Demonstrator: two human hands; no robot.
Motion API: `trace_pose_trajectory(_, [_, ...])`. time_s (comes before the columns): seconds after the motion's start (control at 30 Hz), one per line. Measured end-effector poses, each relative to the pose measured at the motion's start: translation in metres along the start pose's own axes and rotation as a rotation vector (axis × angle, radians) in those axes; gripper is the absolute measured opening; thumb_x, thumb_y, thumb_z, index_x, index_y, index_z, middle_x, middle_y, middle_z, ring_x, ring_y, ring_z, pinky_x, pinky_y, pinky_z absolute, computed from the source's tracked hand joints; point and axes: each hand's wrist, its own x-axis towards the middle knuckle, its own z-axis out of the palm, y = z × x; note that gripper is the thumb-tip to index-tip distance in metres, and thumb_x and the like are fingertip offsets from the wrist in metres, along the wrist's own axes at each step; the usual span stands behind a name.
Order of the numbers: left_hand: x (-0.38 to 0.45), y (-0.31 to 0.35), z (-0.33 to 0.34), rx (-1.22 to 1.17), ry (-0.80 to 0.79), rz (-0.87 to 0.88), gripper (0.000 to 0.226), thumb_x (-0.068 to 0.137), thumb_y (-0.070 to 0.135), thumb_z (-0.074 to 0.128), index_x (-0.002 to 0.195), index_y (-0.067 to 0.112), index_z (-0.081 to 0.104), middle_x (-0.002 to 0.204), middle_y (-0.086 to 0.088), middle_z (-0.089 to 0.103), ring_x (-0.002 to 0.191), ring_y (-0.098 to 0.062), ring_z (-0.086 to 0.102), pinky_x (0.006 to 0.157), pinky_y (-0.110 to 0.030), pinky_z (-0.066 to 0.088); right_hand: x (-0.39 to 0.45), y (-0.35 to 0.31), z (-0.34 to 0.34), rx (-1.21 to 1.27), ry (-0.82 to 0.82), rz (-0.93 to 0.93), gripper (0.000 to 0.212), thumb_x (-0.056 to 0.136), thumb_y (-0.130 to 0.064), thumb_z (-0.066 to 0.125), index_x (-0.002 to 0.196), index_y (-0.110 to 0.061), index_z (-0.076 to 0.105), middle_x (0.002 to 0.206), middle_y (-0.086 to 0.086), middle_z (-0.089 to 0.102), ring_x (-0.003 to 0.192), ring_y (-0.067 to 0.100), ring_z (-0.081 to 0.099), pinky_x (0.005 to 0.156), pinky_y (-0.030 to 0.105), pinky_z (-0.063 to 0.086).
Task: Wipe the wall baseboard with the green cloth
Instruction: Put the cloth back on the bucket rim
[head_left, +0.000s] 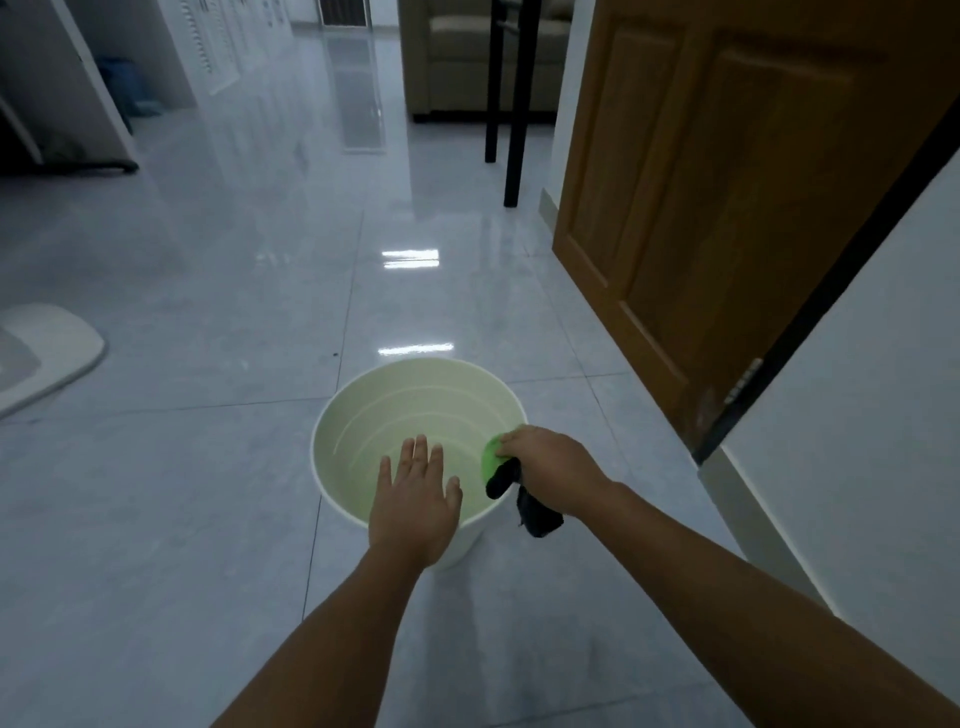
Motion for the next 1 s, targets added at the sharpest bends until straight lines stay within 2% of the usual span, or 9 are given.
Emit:
trace_pose_trajectory(0.1, [-0.003,0.000,0.001,-0.010,-0.006,-0.005,0.087,0.076,0.051,-0.015,0.150,0.013,0.008,0.160,-0.007,0.000,0.145,-0.018,-0.008,0.116,-0.041,-0.008,0.002,-0.007,-0.002,0.071,0.050,-0.001,0.050,0.090,-0.008,0.049,0.138,-0.019,0.043,0.140,0.003,0.047,0.122,0.022,0.047,0.096,0.030,0.039])
trace_pose_trajectory(0.2, [-0.002,0.005,-0.004,0.005,-0.038,-0.017,0.076,0.086,0.048,-0.009,0.150,0.011,0.005,0.159,-0.008,-0.003,0.145,-0.019,-0.009,0.115,-0.042,-0.009,0.001,-0.007,-0.001,0.165,0.095,0.032,0.050,0.092,-0.009,0.045,0.140,-0.022,0.038,0.140,0.004,0.048,0.124,0.025,0.046,0.100,0.033,0.037])
trace_pose_trajectory(0.27, [-0.004,0.007,-0.006,0.018,-0.060,-0.032,0.063,0.097,0.043,0.003,0.150,0.010,0.003,0.159,-0.009,-0.003,0.145,-0.020,-0.009,0.116,-0.043,-0.008,0.000,-0.004,0.002,0.125,0.060,0.075,0.041,0.092,-0.014,0.047,0.132,-0.019,0.048,0.132,0.008,0.053,0.128,0.026,0.042,0.114,0.040,0.018])
trace_pose_trajectory(0.33, [-0.008,0.006,-0.007,0.025,-0.082,-0.040,0.059,0.100,0.040,0.010,0.150,0.010,0.001,0.159,-0.010,-0.004,0.145,-0.021,-0.010,0.117,-0.044,-0.007,-0.001,-0.005,0.000,0.134,0.005,0.118,0.035,0.092,-0.023,0.048,0.126,-0.019,0.054,0.131,0.008,0.054,0.132,0.022,0.037,0.117,0.044,0.005])
trace_pose_trajectory(0.4, [-0.012,0.005,-0.012,0.036,-0.102,-0.047,0.059,0.100,0.040,0.010,0.150,0.010,0.000,0.159,-0.010,-0.005,0.145,-0.021,-0.011,0.116,-0.045,-0.008,-0.003,-0.010,-0.008,0.209,-0.053,0.126,0.039,0.090,-0.030,0.048,0.128,-0.022,0.052,0.137,0.007,0.048,0.135,0.023,0.030,0.117,0.043,0.006])
trace_pose_trajectory(0.5, [-0.012,0.009,-0.020,0.053,-0.098,-0.031,0.059,0.100,0.040,0.009,0.150,0.009,0.000,0.159,-0.010,-0.006,0.145,-0.021,-0.011,0.116,-0.045,-0.008,-0.008,-0.016,-0.019,0.336,-0.072,0.169,0.055,0.084,-0.026,0.049,0.138,-0.028,0.040,0.150,0.007,0.031,0.142,0.029,0.014,0.115,0.044,0.010])
trace_pose_trajectory(0.6, [-0.012,0.020,-0.030,0.061,-0.079,-0.004,0.058,0.101,0.039,0.008,0.150,0.010,-0.001,0.159,-0.010,-0.006,0.145,-0.022,-0.011,0.116,-0.045,-0.008,-0.015,-0.013,-0.029,0.388,-0.030,0.201,0.063,0.081,-0.026,0.050,0.142,-0.030,0.034,0.150,0.003,0.031,0.139,0.030,0.019,0.115,0.045,0.018])
trace_pose_trajectory(0.87, [-0.016,0.034,-0.043,0.047,-0.071,0.026,0.057,0.101,0.038,0.009,0.150,0.011,-0.001,0.159,-0.010,-0.007,0.145,-0.022,-0.011,0.116,-0.046,-0.007,-0.038,-0.003,-0.028,0.389,-0.006,0.240,0.060,0.092,-0.030,0.041,0.148,-0.023,0.022,0.158,0.000,0.012,0.144,0.016,0.009,0.117,0.042,-0.002])
trace_pose_trajectory(1.0, [-0.012,0.042,-0.050,0.040,-0.051,0.057,0.057,0.101,0.038,0.010,0.150,0.010,0.000,0.159,-0.010,-0.006,0.145,-0.022,-0.011,0.116,-0.046,-0.007,-0.056,0.013,-0.018,0.463,-0.009,0.329,0.063,0.093,-0.029,0.043,0.150,-0.020,0.016,0.158,0.001,0.013,0.144,0.018,0.013,0.118,0.041,0.009])
